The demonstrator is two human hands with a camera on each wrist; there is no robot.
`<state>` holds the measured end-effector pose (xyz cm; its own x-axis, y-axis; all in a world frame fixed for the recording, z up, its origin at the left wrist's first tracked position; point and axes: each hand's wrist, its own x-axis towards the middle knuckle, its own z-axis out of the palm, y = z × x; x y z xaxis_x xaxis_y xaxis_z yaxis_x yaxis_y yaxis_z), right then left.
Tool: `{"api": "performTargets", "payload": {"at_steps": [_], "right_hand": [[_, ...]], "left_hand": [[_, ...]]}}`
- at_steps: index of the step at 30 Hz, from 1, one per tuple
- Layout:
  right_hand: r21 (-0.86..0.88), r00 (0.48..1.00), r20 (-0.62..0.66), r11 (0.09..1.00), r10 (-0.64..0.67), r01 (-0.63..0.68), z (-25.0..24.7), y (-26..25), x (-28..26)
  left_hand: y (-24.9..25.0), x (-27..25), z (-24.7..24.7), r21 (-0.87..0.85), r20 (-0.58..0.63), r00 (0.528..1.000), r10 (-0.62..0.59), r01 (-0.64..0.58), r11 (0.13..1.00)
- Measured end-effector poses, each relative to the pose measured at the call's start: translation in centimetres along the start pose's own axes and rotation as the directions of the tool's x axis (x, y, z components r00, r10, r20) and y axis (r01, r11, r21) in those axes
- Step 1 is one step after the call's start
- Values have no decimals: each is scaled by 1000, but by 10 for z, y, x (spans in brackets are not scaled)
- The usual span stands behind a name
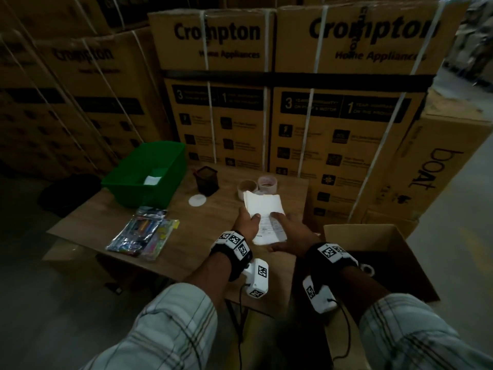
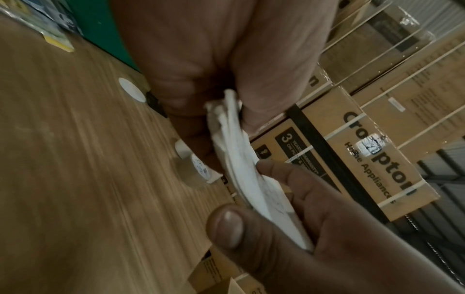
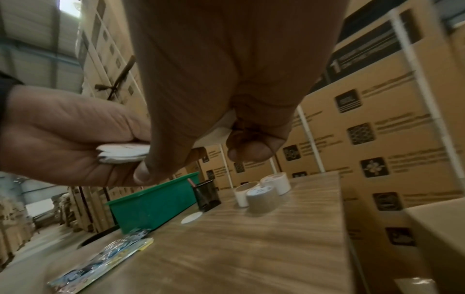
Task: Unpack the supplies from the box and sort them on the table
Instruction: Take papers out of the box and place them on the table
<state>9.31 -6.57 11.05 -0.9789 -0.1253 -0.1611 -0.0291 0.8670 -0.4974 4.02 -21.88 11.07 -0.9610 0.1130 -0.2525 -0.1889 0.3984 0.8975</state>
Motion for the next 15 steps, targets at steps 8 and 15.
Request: {"api": "performTargets", "payload": {"at_steps": [8,15], "right_hand": [[564,995,-58,825,87,-39,75,-106,98],[528,942,168,781,290,-334,129,-155,158]], "left_hand": [[-72,57,-139,34,-11,1000,-1,1,999],[-138,98,-206,88,143,988,-57,45,995]]}}
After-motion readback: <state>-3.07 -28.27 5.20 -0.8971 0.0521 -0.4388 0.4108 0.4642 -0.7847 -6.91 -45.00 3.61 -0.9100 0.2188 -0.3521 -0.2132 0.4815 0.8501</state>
